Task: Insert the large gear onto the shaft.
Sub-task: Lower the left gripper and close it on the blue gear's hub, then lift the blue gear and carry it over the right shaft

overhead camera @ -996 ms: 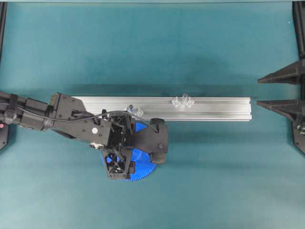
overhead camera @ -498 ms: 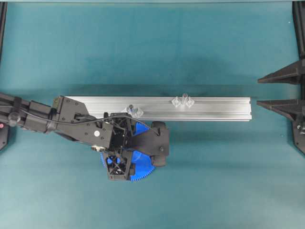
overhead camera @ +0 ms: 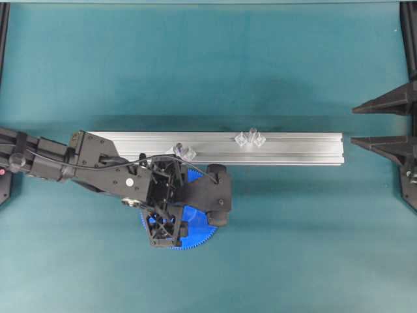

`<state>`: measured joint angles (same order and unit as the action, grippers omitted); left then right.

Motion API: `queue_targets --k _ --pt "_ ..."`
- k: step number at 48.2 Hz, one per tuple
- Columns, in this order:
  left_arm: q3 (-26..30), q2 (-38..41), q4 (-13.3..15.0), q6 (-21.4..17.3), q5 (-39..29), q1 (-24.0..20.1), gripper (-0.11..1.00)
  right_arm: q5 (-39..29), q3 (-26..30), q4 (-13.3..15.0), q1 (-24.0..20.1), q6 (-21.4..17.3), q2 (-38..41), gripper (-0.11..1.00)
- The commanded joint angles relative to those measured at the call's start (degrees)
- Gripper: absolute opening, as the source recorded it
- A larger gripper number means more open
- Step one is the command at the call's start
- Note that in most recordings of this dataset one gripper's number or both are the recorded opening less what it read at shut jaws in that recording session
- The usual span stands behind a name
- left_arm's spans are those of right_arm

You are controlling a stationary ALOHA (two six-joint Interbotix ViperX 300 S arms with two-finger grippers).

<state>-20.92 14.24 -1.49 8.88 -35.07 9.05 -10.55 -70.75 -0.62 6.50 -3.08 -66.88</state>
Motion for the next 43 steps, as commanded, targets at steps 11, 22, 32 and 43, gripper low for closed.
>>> queue_targets --k 11,22,32,43 --pt "-1.1 -2.3 0.3 -0.7 0.6 1.0 0.79 0.4 0.7 -0.1 -0.2 -0.4 0.4 0.71" --pt "-0.6 -3.6 0.3 -0.8 1.0 1.0 0.79 0.4 0.7 0.0 -0.2 -0.4 0.4 0.71" --pt "0.5 -5.1 0.3 -0.9 1.0 1.0 0.79 0.4 0.6 0.0 -0.2 -0.4 0.4 0.71" --pt "3.1 -6.8 0.3 -2.9 0.6 1.0 0.79 0.6 0.4 0.0 -0.2 -0.4 0.4 0.72"
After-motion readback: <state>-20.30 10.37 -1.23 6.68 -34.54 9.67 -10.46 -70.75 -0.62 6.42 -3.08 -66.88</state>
